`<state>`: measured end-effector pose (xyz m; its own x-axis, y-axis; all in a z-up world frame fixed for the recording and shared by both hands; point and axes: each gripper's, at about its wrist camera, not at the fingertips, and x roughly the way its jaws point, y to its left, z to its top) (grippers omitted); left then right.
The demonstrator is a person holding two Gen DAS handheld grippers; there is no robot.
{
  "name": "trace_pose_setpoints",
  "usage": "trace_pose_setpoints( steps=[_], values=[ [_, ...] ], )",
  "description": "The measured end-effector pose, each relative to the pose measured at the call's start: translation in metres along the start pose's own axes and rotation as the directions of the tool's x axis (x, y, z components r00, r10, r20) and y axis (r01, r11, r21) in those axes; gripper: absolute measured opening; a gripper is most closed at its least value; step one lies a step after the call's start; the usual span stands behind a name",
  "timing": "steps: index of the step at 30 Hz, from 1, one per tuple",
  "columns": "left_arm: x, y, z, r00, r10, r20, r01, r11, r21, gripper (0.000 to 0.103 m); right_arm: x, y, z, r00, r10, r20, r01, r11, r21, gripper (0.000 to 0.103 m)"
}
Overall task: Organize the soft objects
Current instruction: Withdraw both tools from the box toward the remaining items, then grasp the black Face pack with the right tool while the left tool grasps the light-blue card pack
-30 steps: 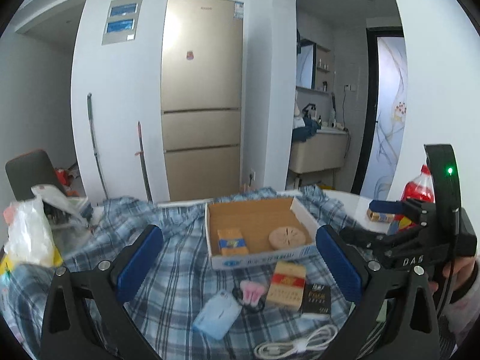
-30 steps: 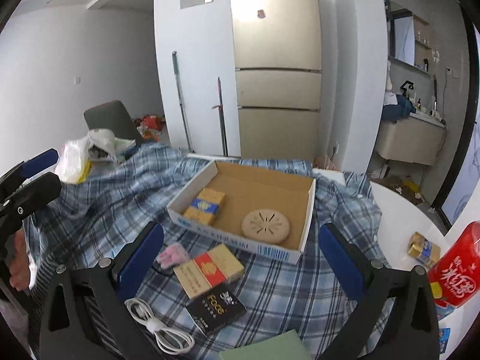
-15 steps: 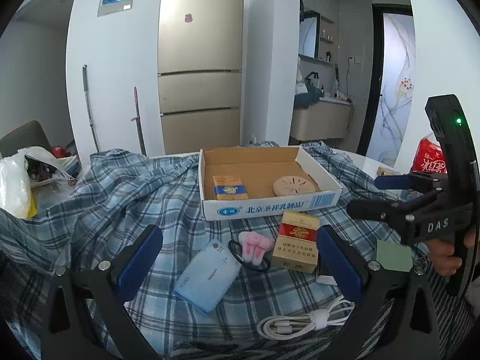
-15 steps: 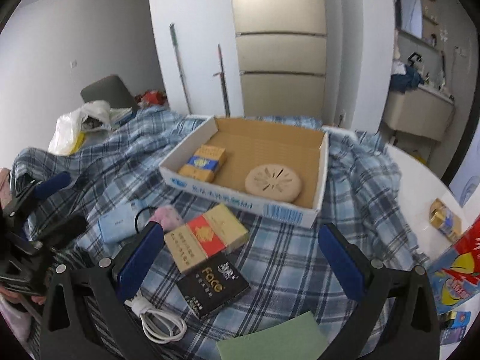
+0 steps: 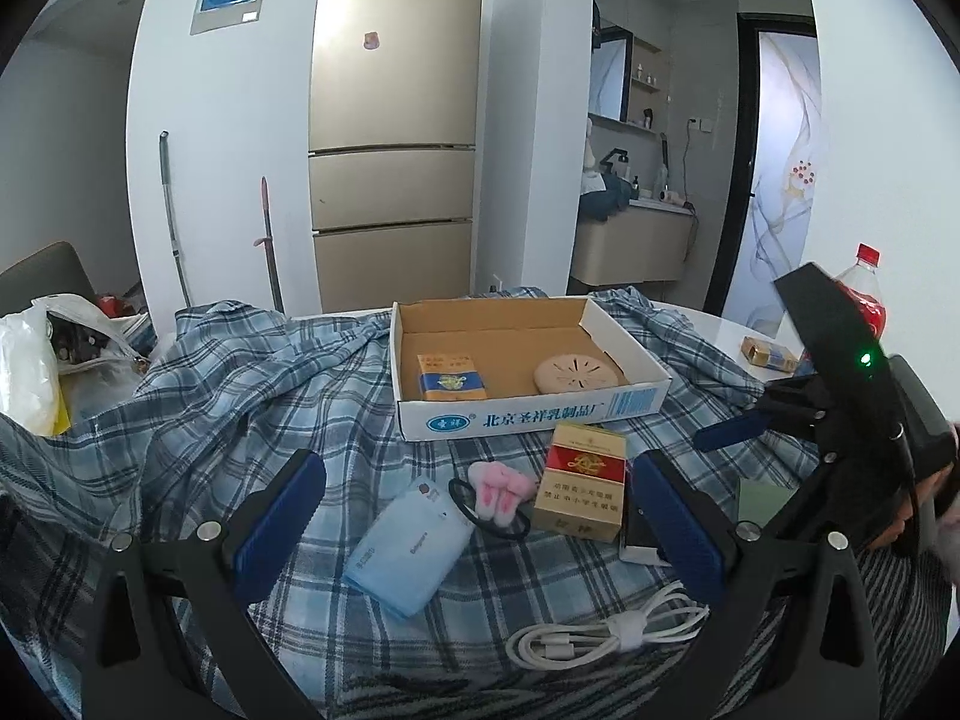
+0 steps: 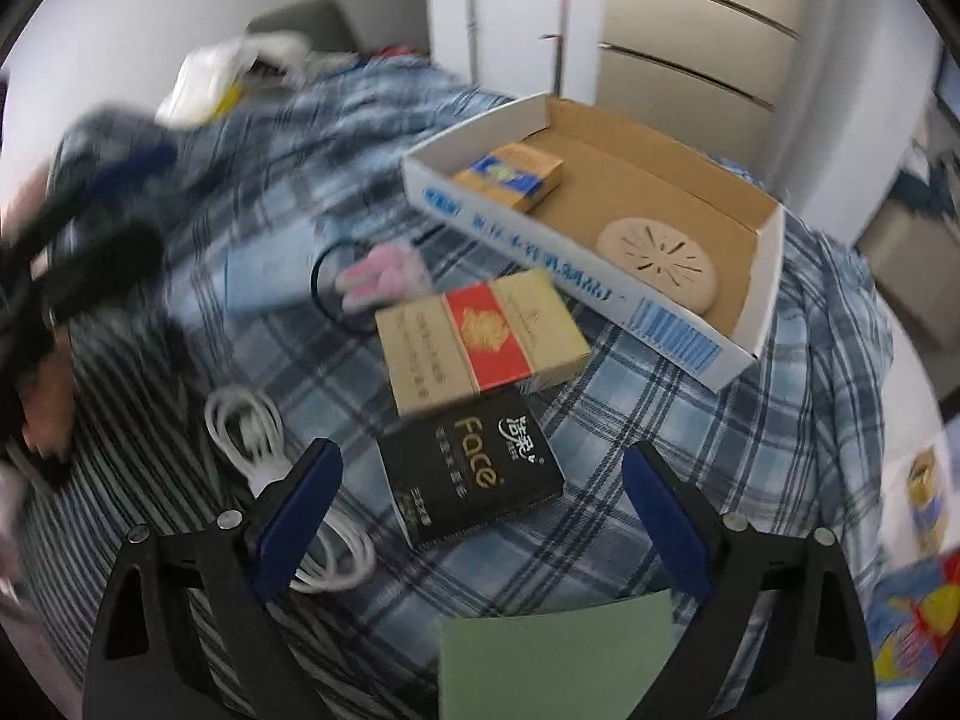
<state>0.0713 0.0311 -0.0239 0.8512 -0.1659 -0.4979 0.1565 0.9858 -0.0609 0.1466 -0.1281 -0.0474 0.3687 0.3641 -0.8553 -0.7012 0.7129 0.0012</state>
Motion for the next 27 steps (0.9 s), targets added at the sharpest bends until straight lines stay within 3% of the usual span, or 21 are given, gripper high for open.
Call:
trace_pose_setpoints(
  steps=[3,7,12,15,22,27],
  values=[
    [0.0,0.003,0.0,1.0,-0.003,-0.002,0.003,1.0,-0.015,0.103,0.009,0.0,0.003,0.996,0.049,-0.069,-0.053,0.997,-0.064,0.093],
    [0.003,0.009,-0.001,1.0,-0.003,-0.014,0.002,0.999,-0.045,0.103,0.024,-0.007,0.01,0.984,0.111,-0.139,-0.122,0.99,-0.075,0.082],
    [0.005,0.009,-0.002,1.0,-0.005,-0.025,0.004,0.999,-0.047,0.103,0.032,-0.011,0.01,0.977,0.134,-0.164,-0.147,0.987,-0.066,0.08],
    [0.006,0.007,-0.002,1.0,-0.004,-0.026,0.003,0.999,-0.037,0.103,0.034,-0.01,0.008,0.976,0.136,-0.171,-0.148,0.987,-0.059,0.068],
    [0.007,0.01,-0.002,0.999,0.012,-0.038,-0.013,0.999,-0.04,0.103,0.022,-0.016,0.004,0.977,0.156,-0.143,-0.149,0.987,0.059,0.066],
    [0.024,0.001,-0.006,0.985,0.089,-0.149,-0.071,0.99,0.123,0.103,-0.013,-0.016,-0.005,0.997,0.072,-0.021,-0.069,0.989,0.131,0.066]
  ],
)
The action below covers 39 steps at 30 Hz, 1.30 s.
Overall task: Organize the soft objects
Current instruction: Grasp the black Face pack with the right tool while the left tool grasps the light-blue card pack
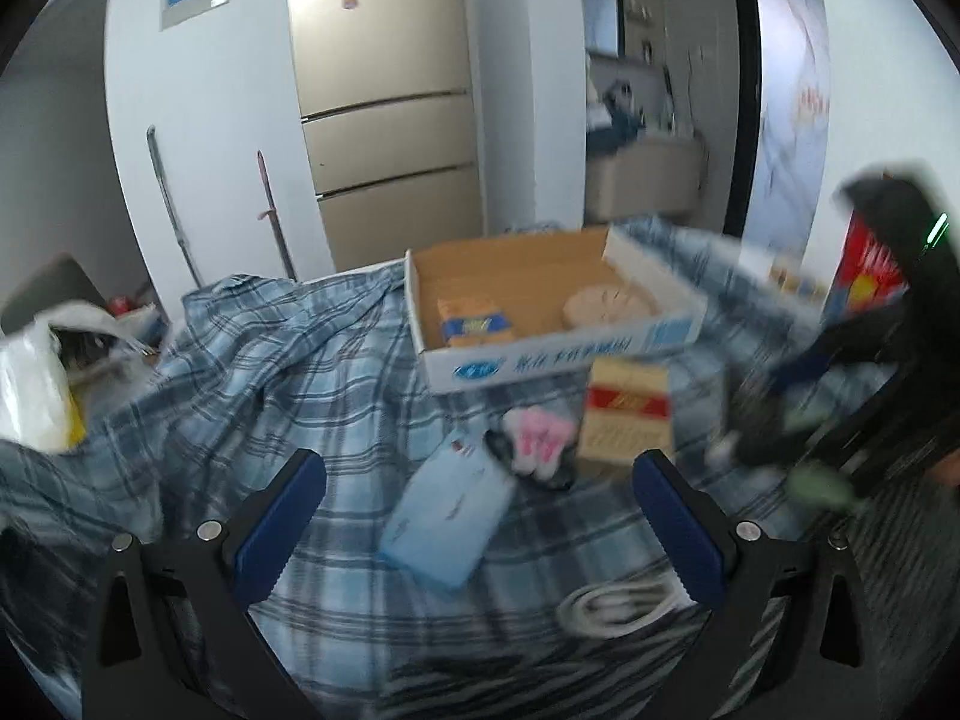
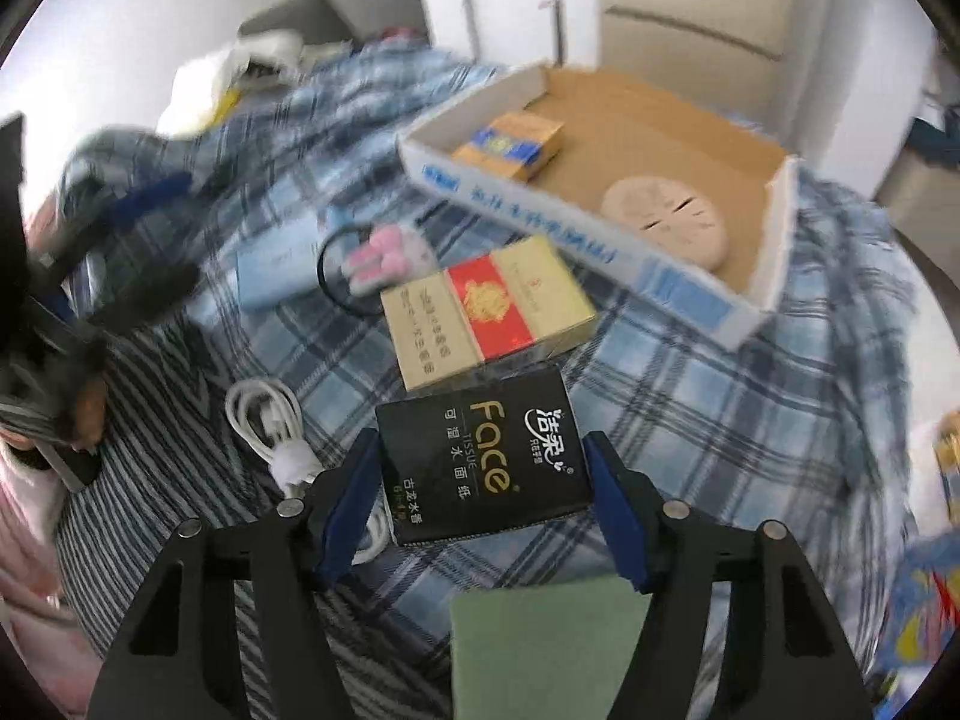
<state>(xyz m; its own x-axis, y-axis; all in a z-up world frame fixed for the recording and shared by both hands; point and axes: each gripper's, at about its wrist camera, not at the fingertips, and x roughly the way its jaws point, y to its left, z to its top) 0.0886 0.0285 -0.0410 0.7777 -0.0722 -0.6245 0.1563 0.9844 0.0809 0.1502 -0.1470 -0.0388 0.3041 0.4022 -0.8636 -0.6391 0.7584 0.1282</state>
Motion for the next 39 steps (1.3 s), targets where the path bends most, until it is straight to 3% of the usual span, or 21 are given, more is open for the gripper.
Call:
trace_pose_setpoints(
  steps=[3,8,11,16,21,29,32,39],
  values=[
    [0.006,0.004,0.001,0.999,-0.028,-0.035,0.028,1.0,0.004,0.098,-0.021,0.003,-0.002,0.995,-0.036,0.095,0.031,0.998,0.059,0.066],
    [0.013,0.003,0.002,0.997,0.036,-0.072,-0.027,0.991,0.132,0.096,-0.038,0.001,0.004,0.981,-0.024,0.195,-0.006,0.989,0.151,0.066],
    [0.019,0.01,0.0,0.993,0.054,-0.104,-0.038,0.988,0.153,0.096,-0.041,0.0,0.009,0.971,-0.036,0.236,-0.007,0.984,0.18,0.066],
    [0.031,0.006,-0.004,0.986,0.032,-0.162,0.003,0.977,0.212,0.09,-0.039,-0.002,0.002,0.943,-0.144,0.299,0.08,0.973,0.216,0.066],
    [0.041,0.004,-0.003,0.98,0.0,-0.197,0.044,0.974,0.22,0.077,-0.031,-0.007,-0.005,0.937,-0.156,0.312,0.09,0.972,0.216,0.066],
    [0.046,0.007,-0.006,0.978,-0.029,-0.207,0.07,0.978,0.195,0.071,-0.02,-0.011,-0.01,0.944,-0.142,0.298,0.078,0.973,0.216,0.066],
    [0.052,0.006,-0.009,0.973,-0.026,-0.229,0.072,0.978,0.197,0.07,-0.021,-0.01,-0.01,0.943,-0.136,0.304,0.074,0.975,0.208,0.066],
    [0.065,0.006,-0.015,0.961,0.006,-0.277,0.051,0.979,0.198,0.055,-0.022,-0.009,-0.012,0.941,-0.136,0.31,0.074,0.976,0.203,0.066]
  ],
)
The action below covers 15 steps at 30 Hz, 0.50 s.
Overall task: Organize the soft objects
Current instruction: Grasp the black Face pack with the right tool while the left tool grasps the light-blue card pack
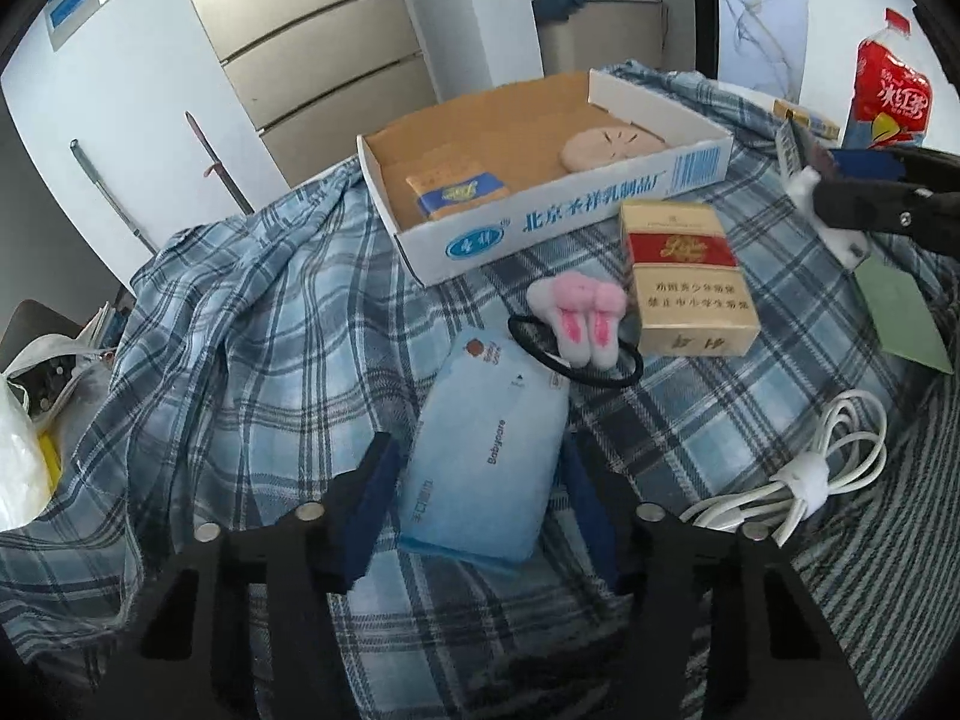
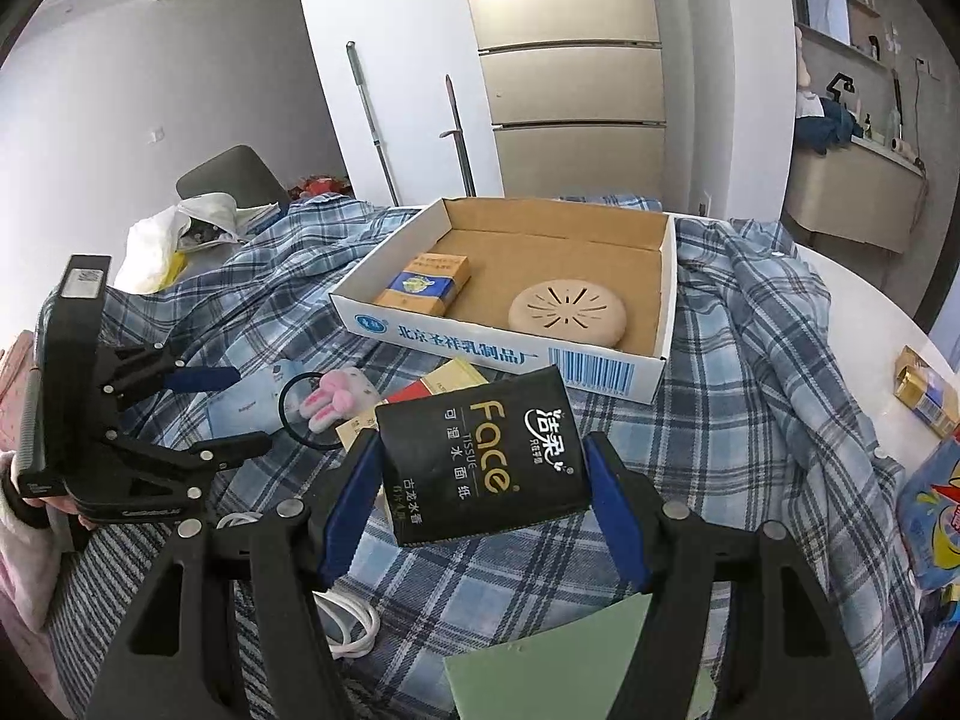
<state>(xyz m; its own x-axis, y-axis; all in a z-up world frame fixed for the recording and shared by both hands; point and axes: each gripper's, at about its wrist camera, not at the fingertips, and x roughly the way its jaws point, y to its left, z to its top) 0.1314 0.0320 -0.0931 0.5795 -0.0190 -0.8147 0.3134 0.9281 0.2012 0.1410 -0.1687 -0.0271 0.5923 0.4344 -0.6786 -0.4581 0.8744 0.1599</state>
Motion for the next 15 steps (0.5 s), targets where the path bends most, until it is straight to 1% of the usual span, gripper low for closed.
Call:
trace_pose_setpoints(
  steps=[2,3,4,8,10,15],
  values=[
    [0.001,0.0,-0.001,1.0,0.006,-0.003,-0.006,1.0,0.003,0.051,0.0,0.0,0.0,1.0,0.0,-0.002,0.0,1.0,-0.003,0.066],
    [0.0,0.0,-0.001,1.0,0.005,0.0,-0.005,1.0,0.004,0.047,0.0,0.0,-0.001,1.0,-0.003,-0.001,0.003,1.0,-0.004,0.066],
    [-0.001,0.0,-0.001,1.0,0.003,0.005,-0.003,1.0,0.005,0.046,0.0,0.0,0.0,1.0,-0.003,-0.002,0.003,1.0,-0.005,0.066],
    [-0.009,-0.001,-0.002,0.999,-0.001,0.039,0.0,1.0,0.007,0.043,0.0,0.0,0.0,1.0,-0.008,0.002,0.008,1.0,-0.003,0.066],
    [-0.017,-0.002,-0.001,0.998,0.011,0.069,-0.012,1.0,0.009,0.042,-0.001,0.0,0.001,1.0,-0.013,0.005,0.013,1.0,-0.001,0.066],
    [-0.045,-0.003,-0.001,0.991,-0.005,0.133,0.007,1.0,-0.016,0.042,-0.007,-0.002,0.004,0.999,-0.03,0.027,0.029,1.0,0.01,0.066]
  ],
)
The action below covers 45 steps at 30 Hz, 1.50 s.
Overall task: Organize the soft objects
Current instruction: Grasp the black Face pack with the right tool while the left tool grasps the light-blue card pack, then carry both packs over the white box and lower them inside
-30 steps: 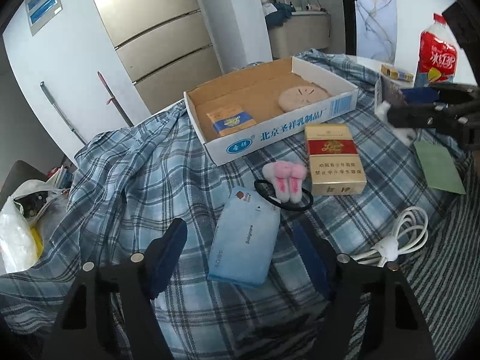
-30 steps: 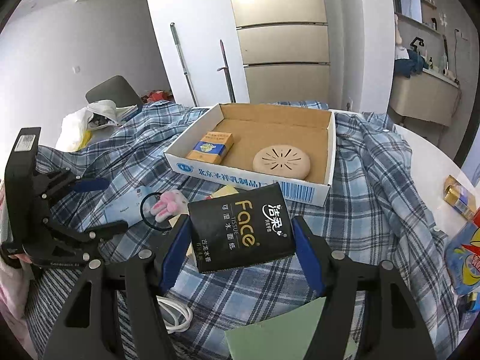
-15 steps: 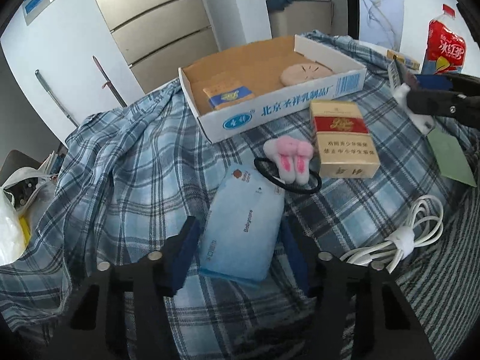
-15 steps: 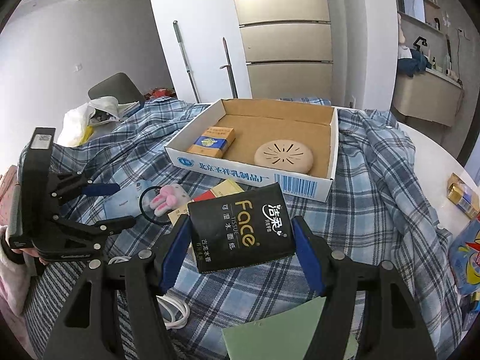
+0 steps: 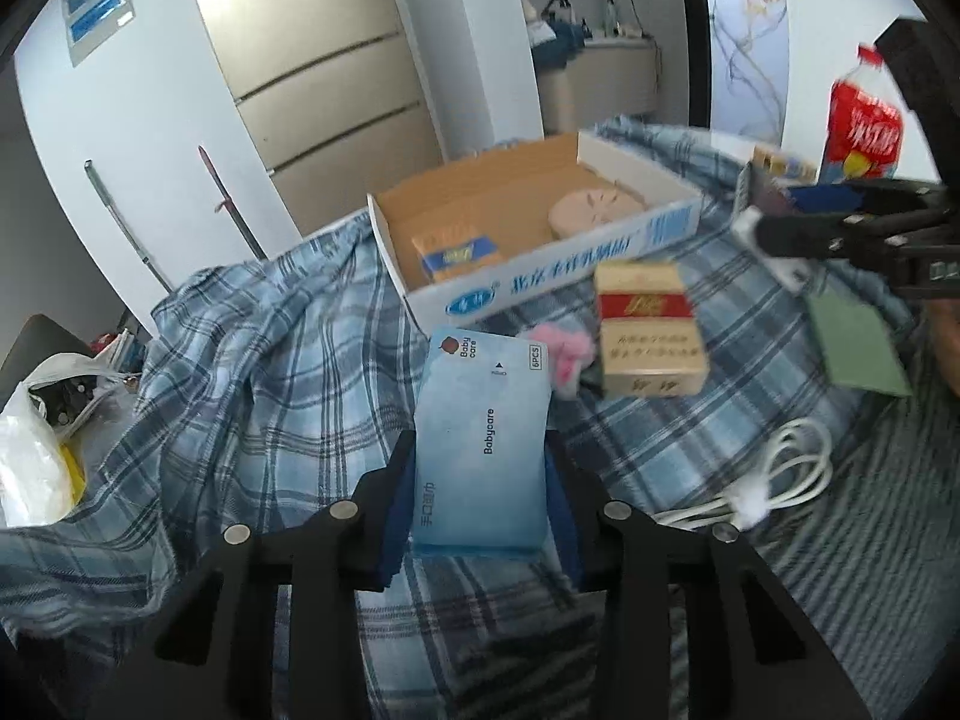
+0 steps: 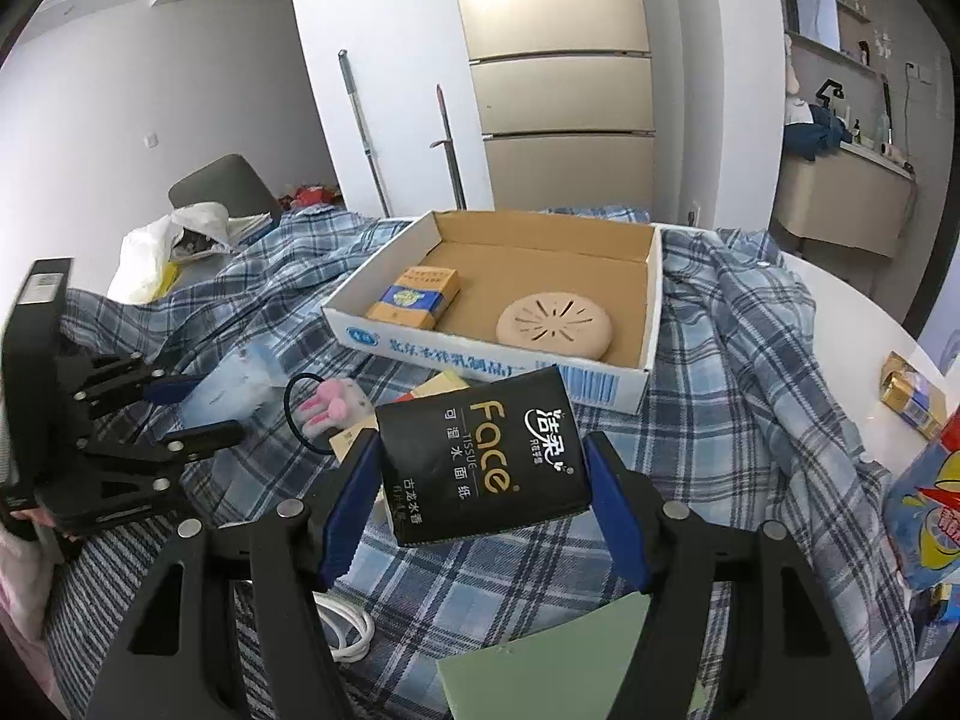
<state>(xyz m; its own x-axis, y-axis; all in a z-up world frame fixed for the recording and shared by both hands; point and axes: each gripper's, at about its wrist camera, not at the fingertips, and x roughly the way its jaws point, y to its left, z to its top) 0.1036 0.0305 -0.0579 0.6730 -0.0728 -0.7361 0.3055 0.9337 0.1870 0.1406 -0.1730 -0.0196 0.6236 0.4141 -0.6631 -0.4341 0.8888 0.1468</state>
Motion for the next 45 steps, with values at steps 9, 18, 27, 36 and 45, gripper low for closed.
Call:
trace_pose_setpoints(
  steps=[9,18,27,36,45],
  values=[
    [-0.052,-0.015,0.013,0.993,-0.022,0.118,0.024,1.0,-0.017,0.042,-0.017,0.002,0.013,0.999,-0.015,0.047,0.015,1.0,0.008,0.066],
    [-0.09,-0.013,0.058,0.965,0.013,0.262,0.009,0.997,-0.082,0.042,-0.051,0.014,0.047,0.989,-0.04,0.14,0.043,0.999,-0.014,0.066],
    [-0.103,-0.001,0.119,0.919,0.085,0.386,0.002,0.975,-0.22,0.042,-0.075,0.015,0.101,0.958,-0.118,0.263,0.115,0.993,0.026,0.066],
    [-0.085,0.013,0.178,0.919,0.057,0.391,0.063,0.955,-0.289,0.042,-0.069,-0.008,0.154,0.921,-0.208,0.328,0.142,0.966,0.214,0.066],
    [-0.027,0.024,0.169,0.953,0.061,0.297,0.044,0.941,-0.335,0.042,-0.024,-0.031,0.141,0.946,-0.213,0.245,0.149,0.956,0.253,0.066]
  ],
)
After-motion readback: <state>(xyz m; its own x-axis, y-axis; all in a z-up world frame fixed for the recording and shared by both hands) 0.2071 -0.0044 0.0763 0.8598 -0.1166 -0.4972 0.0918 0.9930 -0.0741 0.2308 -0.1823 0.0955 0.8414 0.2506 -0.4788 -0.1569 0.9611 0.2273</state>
